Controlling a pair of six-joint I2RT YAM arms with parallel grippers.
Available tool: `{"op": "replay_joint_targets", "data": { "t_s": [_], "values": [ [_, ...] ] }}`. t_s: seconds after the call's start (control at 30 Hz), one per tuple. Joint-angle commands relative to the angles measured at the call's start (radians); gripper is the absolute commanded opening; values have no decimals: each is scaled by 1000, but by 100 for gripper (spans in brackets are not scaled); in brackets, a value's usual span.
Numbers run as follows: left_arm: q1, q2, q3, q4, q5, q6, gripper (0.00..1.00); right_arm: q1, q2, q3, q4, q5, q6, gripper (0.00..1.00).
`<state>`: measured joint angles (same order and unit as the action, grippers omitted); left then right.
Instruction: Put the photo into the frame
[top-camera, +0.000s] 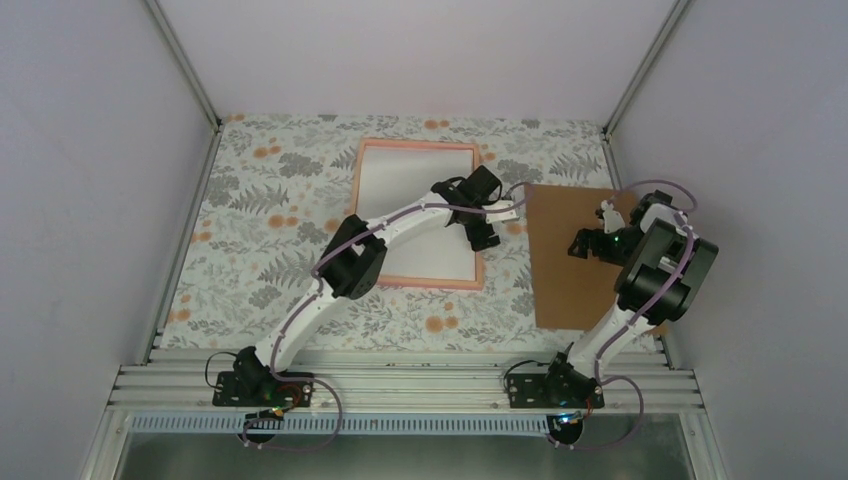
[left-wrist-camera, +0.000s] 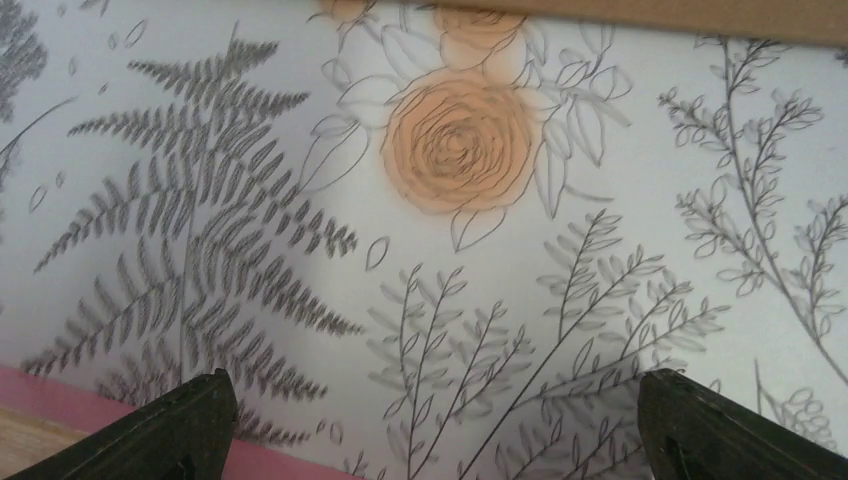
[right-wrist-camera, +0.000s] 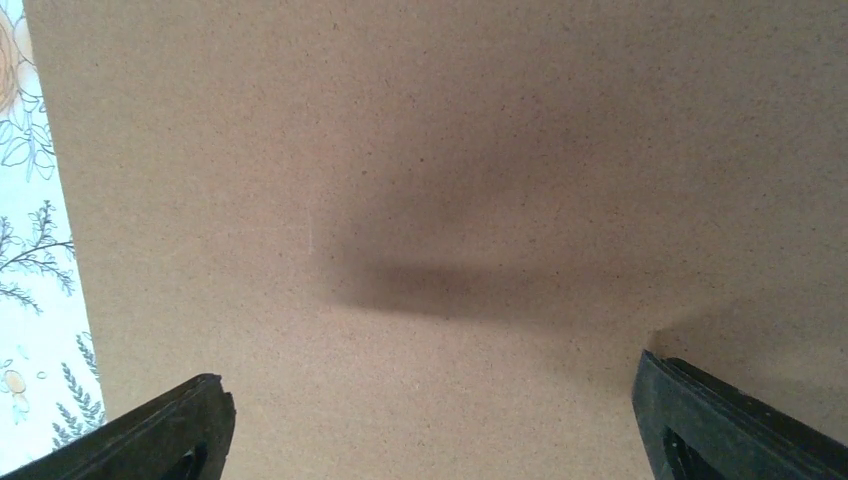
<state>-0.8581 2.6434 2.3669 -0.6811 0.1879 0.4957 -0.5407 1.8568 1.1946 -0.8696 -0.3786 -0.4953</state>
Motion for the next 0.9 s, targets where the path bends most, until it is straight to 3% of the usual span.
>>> {"op": "replay_joint_targets", "data": {
  "t_s": [0.0,0.33,0.5,0.67,0.77,0.87],
  "values": [
    [39,-95,-128,4,-76,-27,100,67,76,-111,13,-47,47,99],
    [99,-253,-330,111,17,-118,100,224,153,-113,14,-171,149,99],
    [106,-295,-356,145,78,-198,100,333,147,-117,19,-284,162,100],
    [104,-348,-397,192,220,-345,100,333,64,-39,-16,-421,131,100],
    [98,-396,-461,296,306,-428,100,293,-37,7,-5,-364,127,100],
    [80,-399,-465,353,341,-479,100,237,-118,32,13,-208,107,100]
  ]
}}
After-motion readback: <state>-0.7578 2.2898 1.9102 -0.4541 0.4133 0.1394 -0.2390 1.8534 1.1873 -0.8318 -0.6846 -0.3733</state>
